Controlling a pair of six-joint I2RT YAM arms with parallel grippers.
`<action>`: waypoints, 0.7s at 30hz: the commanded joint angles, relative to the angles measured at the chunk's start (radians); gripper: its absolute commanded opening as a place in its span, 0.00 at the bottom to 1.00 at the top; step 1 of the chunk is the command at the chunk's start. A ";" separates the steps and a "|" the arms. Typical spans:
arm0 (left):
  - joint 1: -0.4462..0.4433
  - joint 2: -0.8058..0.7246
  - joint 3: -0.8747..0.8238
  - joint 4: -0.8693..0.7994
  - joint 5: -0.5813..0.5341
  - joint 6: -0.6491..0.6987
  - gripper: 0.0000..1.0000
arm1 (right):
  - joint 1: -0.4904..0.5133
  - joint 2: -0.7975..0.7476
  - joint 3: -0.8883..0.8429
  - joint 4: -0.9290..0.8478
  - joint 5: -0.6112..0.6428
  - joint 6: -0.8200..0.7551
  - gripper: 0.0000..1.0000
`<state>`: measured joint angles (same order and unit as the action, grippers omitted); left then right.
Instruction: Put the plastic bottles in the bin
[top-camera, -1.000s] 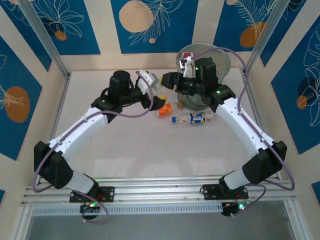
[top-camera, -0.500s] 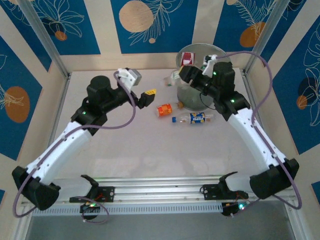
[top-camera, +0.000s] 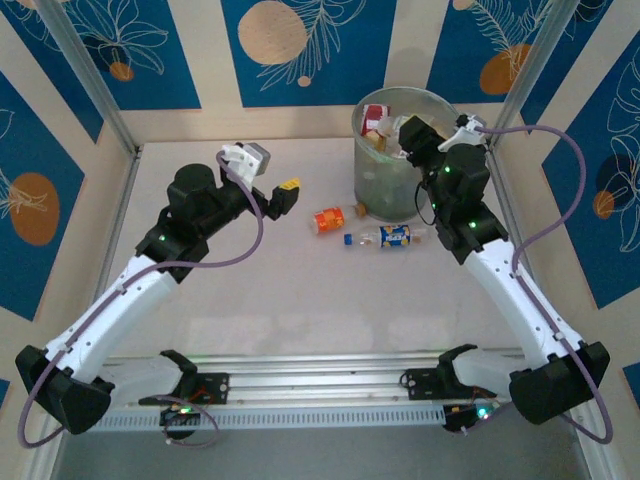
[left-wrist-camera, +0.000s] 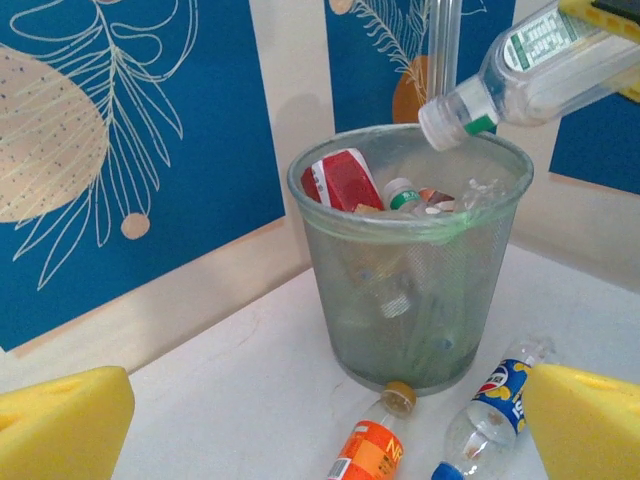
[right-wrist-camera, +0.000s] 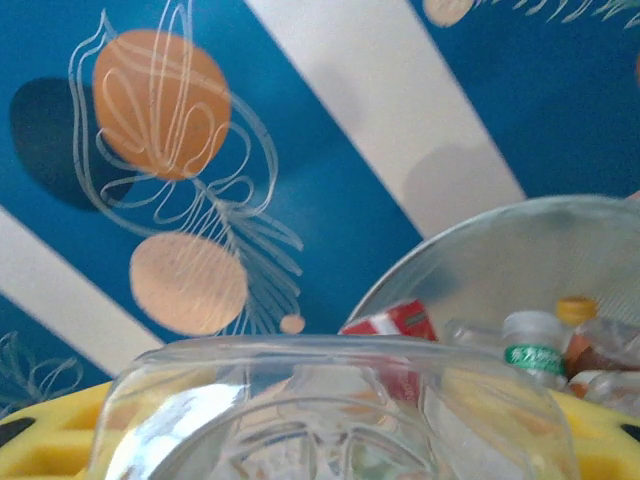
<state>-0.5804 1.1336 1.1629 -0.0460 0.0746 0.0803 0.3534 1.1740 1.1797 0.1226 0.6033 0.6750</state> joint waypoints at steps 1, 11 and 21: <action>-0.006 0.001 -0.009 -0.017 -0.019 -0.014 0.99 | -0.009 0.026 -0.029 0.134 0.169 -0.025 0.37; -0.004 0.014 -0.008 -0.057 -0.038 0.003 0.99 | -0.048 0.155 -0.051 0.270 0.227 0.048 0.38; -0.002 0.045 -0.012 -0.061 -0.035 0.006 1.00 | -0.115 0.274 0.041 0.239 0.150 0.091 0.40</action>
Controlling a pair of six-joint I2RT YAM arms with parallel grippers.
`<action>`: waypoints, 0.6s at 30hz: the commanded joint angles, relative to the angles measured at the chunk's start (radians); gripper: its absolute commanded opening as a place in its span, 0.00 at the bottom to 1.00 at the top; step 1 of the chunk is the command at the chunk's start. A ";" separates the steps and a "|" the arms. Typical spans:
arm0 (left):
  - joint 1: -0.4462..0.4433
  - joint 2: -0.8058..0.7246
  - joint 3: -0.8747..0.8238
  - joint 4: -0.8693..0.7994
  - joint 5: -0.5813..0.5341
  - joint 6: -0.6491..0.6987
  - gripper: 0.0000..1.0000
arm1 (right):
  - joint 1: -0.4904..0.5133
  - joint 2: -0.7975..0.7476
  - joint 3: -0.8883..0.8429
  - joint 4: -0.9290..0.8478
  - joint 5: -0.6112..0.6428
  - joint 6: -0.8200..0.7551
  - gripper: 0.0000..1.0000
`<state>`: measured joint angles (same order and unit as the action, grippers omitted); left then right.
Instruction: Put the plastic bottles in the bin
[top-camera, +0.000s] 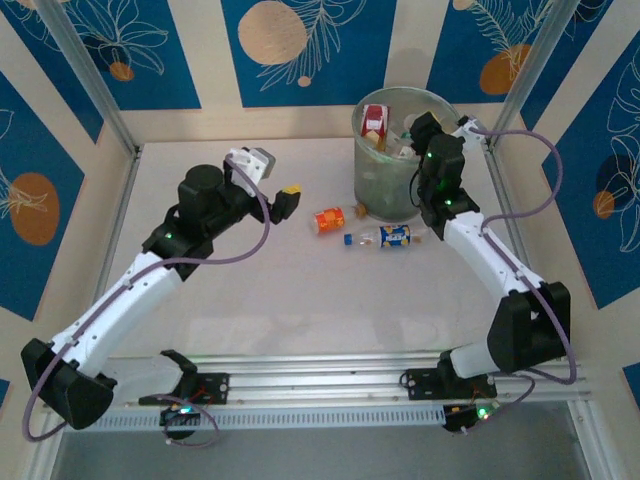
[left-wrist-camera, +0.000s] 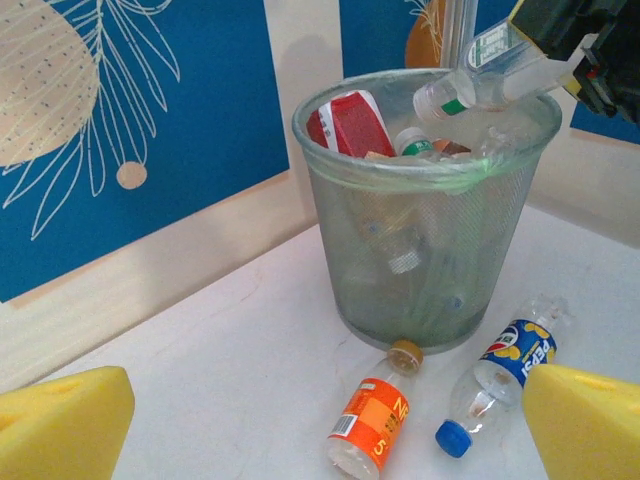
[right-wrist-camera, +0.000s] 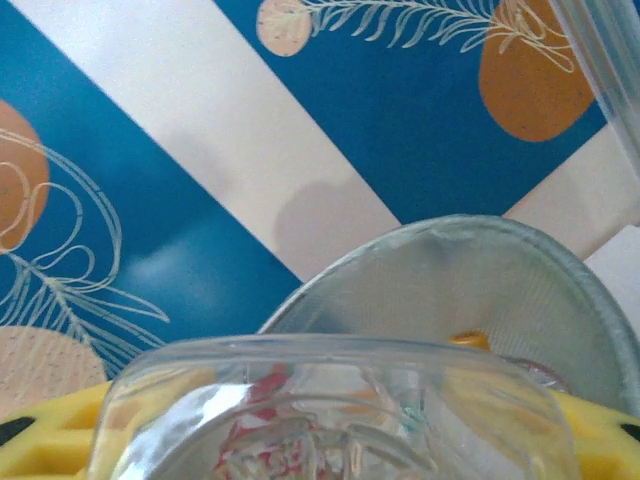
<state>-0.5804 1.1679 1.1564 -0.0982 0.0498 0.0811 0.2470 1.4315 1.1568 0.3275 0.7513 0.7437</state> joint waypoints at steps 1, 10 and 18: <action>-0.001 0.019 -0.005 -0.004 -0.008 0.004 1.00 | -0.006 0.025 0.069 0.046 -0.001 0.010 0.41; -0.001 0.066 0.006 0.007 0.010 -0.011 0.99 | -0.004 0.127 0.105 0.107 -0.070 -0.021 0.41; 0.001 0.070 0.006 -0.001 0.008 -0.009 0.99 | 0.000 0.276 0.275 0.038 -0.113 -0.072 0.47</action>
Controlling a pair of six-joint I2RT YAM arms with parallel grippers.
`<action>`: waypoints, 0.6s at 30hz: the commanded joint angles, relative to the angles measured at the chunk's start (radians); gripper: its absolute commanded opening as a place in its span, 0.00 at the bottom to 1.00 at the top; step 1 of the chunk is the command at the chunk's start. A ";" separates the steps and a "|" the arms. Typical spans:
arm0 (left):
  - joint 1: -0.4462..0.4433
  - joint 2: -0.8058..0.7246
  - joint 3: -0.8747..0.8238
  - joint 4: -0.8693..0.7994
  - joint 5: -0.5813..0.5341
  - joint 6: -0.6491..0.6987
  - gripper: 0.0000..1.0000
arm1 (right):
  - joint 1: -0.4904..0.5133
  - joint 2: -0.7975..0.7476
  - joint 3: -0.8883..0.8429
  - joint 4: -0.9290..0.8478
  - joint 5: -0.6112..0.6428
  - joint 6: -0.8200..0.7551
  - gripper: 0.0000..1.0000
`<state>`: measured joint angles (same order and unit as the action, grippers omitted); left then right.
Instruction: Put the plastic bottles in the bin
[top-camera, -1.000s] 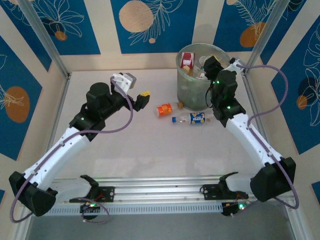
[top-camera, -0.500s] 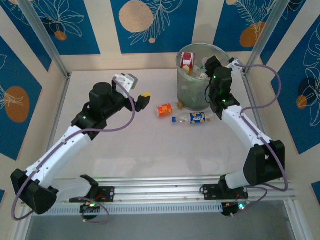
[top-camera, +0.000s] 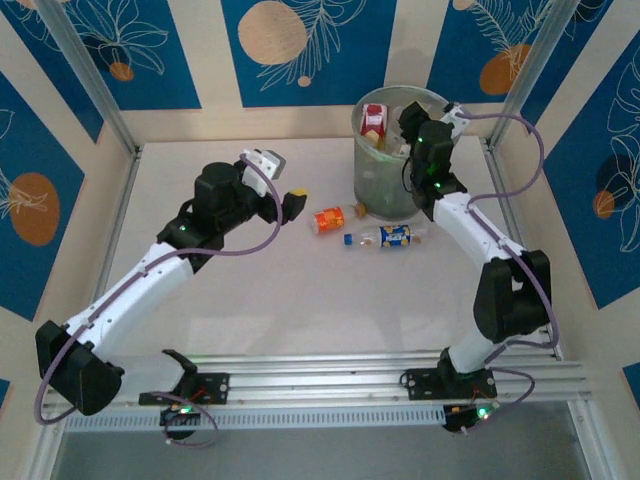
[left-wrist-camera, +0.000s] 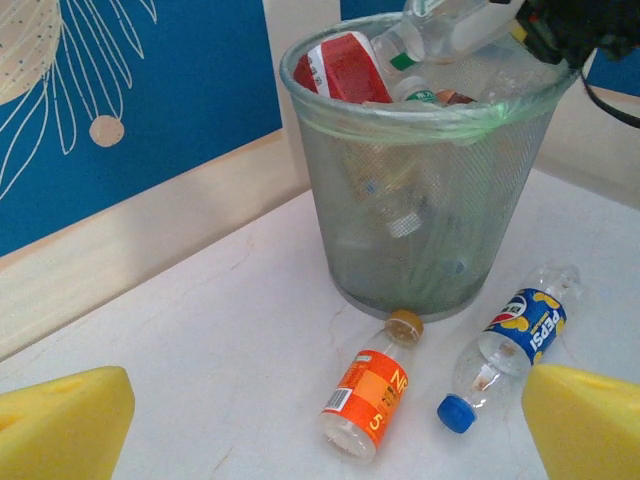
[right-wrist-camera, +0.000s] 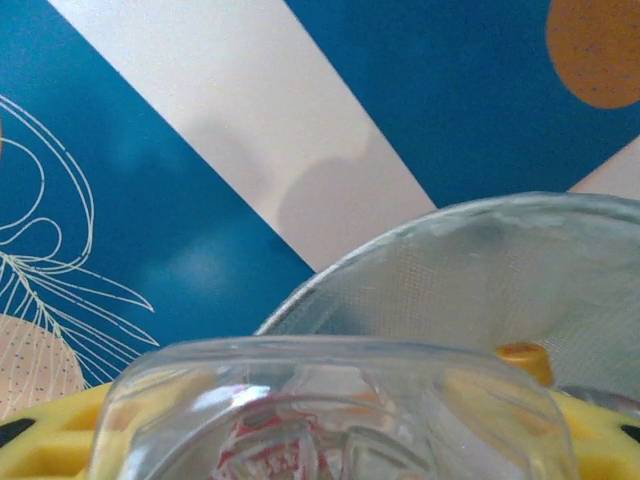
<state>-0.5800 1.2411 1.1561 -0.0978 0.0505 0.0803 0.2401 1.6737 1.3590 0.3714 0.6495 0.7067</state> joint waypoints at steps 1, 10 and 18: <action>0.001 -0.002 0.008 -0.001 0.008 -0.008 1.00 | 0.009 0.047 0.096 -0.026 -0.011 -0.050 0.52; 0.002 0.005 0.008 0.007 0.020 -0.014 1.00 | 0.056 0.106 0.215 -0.098 0.078 -0.344 0.57; 0.002 0.002 0.008 0.002 0.016 -0.016 0.99 | 0.061 0.198 0.347 -0.196 0.089 -0.494 0.69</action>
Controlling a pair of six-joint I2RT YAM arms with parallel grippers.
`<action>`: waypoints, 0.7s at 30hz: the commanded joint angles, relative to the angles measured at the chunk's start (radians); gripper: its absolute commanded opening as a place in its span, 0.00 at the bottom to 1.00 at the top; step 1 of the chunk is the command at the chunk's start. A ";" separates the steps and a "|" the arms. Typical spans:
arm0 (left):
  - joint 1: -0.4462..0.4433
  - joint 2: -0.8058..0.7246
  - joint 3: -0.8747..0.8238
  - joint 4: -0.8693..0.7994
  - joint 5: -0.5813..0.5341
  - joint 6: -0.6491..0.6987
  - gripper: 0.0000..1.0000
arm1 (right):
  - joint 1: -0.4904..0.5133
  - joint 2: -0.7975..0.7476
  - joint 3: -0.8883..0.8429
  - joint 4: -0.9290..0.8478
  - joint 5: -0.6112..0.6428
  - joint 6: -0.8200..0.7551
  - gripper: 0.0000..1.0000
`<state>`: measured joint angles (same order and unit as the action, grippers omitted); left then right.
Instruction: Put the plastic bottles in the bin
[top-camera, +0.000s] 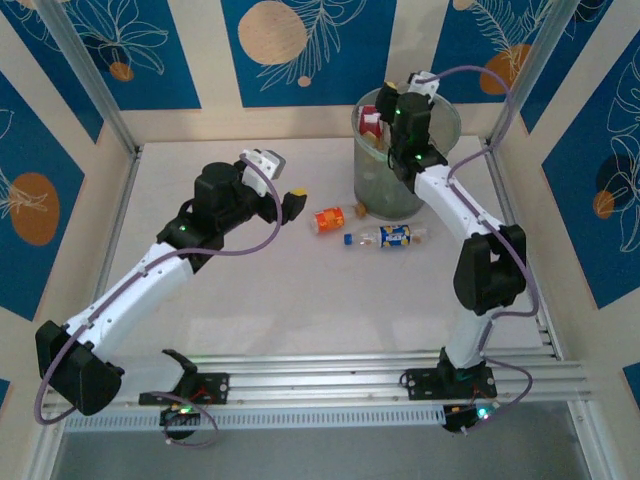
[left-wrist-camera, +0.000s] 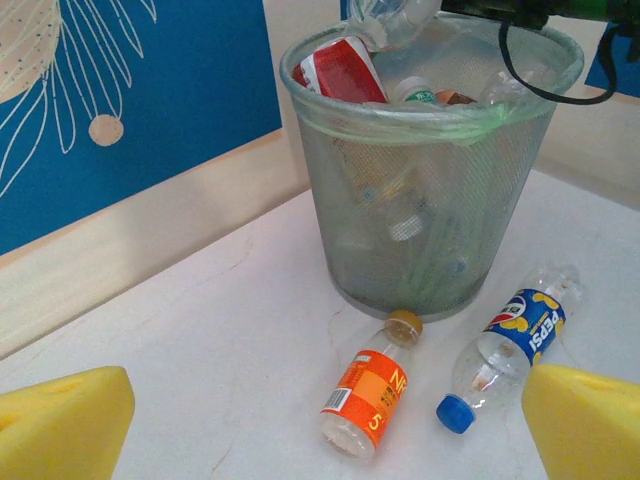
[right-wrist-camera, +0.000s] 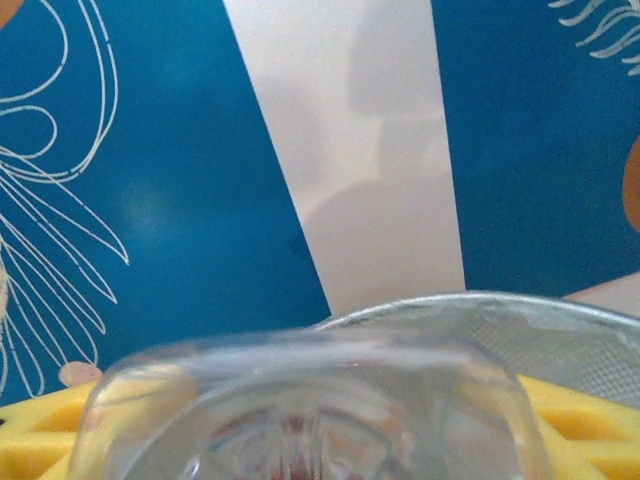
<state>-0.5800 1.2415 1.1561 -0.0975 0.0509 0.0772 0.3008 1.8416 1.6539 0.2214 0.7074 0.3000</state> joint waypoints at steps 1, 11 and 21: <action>0.002 0.001 0.009 0.001 0.016 -0.013 0.99 | -0.004 0.039 0.066 -0.064 0.027 -0.088 0.69; 0.002 0.002 0.009 0.002 0.019 -0.020 1.00 | -0.005 0.054 0.138 -0.176 -0.013 -0.102 0.87; 0.002 0.005 0.016 0.001 0.033 -0.038 1.00 | -0.004 -0.025 0.161 -0.269 -0.087 -0.096 0.88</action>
<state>-0.5800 1.2415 1.1564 -0.0978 0.0593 0.0574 0.2962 1.8885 1.7714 -0.0162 0.6460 0.2115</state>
